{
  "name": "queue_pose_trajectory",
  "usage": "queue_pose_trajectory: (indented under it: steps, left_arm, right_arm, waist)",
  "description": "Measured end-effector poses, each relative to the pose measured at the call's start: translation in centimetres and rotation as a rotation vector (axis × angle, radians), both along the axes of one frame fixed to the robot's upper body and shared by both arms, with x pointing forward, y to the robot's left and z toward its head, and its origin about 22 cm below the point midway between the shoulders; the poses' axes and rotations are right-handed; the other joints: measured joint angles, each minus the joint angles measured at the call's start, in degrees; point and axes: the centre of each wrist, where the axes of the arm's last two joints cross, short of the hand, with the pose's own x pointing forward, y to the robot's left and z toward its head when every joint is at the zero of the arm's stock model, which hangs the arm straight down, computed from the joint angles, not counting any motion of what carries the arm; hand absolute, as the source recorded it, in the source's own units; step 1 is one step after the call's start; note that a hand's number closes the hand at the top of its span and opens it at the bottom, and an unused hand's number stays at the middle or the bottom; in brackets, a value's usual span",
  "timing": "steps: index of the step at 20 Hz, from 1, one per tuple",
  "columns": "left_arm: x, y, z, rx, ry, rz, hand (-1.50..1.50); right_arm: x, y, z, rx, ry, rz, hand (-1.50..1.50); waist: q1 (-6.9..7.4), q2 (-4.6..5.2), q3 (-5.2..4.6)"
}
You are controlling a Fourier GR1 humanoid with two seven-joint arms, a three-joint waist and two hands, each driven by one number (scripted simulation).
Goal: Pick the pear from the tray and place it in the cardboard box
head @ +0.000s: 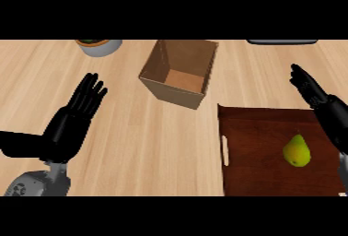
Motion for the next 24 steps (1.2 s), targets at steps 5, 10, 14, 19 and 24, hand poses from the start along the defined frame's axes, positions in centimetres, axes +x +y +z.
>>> queue_pose_trajectory:
  steps: [5,10,14,19,24]
  left_arm:
    - [0.4,2.6,1.2,0.203,-0.066,0.047,0.0]
    - [0.2,4.7,1.2,0.395,-0.101,0.04,0.0]
    - [1.2,4.4,1.0,0.456,-0.125,0.008,0.0]
    - [1.5,3.5,0.2,0.479,-0.139,-0.022,0.0]
    - [2.1,3.7,-0.1,0.489,-0.152,-0.046,0.0]
  right_arm:
    - [-0.8,-5.6,1.6,0.117,-0.086,-0.293,-1.5]
    - [-4.5,-13.7,1.2,0.074,-0.007,-0.657,-1.5]
    - [-9.1,-16.9,-1.0,0.012,-0.008,-0.714,-1.5]
    - [-11.5,-18.3,-0.5,-0.147,0.001,-0.632,-1.5]
    - [-10.1,-17.6,1.6,-0.299,0.128,-0.525,-1.5]
  waist:
    - [-2.97,-0.75,-0.89]
    - [-4.55,-0.68,-1.23]
    - [-3.5,-0.51,-1.32]
    - [-2.19,-0.42,-1.38]
    - [-1.05,-0.24,-1.46]
